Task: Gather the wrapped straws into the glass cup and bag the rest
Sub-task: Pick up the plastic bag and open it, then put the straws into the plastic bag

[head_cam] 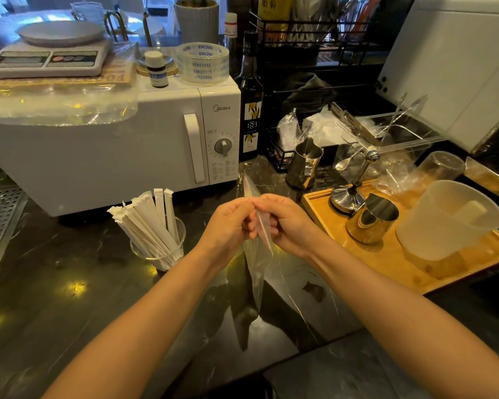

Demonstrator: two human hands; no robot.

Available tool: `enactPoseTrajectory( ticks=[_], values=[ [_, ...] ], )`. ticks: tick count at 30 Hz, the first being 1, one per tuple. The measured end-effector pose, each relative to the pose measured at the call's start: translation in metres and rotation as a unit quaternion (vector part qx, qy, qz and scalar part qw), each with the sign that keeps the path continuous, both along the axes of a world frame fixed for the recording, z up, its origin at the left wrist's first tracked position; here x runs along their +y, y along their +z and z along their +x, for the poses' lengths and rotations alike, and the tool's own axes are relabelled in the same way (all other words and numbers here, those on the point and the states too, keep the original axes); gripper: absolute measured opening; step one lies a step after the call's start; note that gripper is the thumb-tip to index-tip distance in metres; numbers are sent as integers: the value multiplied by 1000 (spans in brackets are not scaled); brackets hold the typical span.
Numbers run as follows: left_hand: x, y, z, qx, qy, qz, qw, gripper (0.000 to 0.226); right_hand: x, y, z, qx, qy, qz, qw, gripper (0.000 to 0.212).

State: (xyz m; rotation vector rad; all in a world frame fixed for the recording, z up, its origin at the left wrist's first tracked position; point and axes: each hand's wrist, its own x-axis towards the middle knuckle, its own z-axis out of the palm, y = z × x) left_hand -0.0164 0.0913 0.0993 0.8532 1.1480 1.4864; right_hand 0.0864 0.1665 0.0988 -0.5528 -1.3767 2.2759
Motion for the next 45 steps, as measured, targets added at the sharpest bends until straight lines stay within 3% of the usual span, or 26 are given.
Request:
enactPoseTrajectory(
  ticks=[3, 6, 10, 18, 30, 33, 36, 40, 45],
  values=[
    [1, 3, -2, -68, 30, 9, 997, 35, 1, -5, 3, 42, -31, -47, 998, 52],
    [-1, 10, -6, 42, -27, -9, 999, 37, -3, -6, 3, 21, -30, 5, 999, 39],
    [-5, 23, -24, 130, -36, -41, 990, 37, 2, 8, 12, -58, -4, 92, 994, 40],
    [-5, 28, -44, 257, -4, -79, 963, 39, 31, 24, 40, -224, 49, 269, 935, 41],
    [3, 47, -46, 348, -41, -115, 929, 29, 38, 19, 63, -298, 90, 300, 902, 39],
    [7, 55, -39, 390, -49, -100, 914, 29, 34, 20, 66, -289, 117, 270, 911, 30],
    [9, 64, -31, 443, -47, -80, 892, 31, 32, 18, 67, -234, 120, 148, 954, 5],
    [12, 75, -21, 517, -64, -46, 852, 36, 28, 5, 61, -183, 117, -68, 974, 34],
    [10, 77, -1, 576, -135, -14, 806, 36, 11, -22, 43, -92, 251, -247, 931, 72]
  ],
)
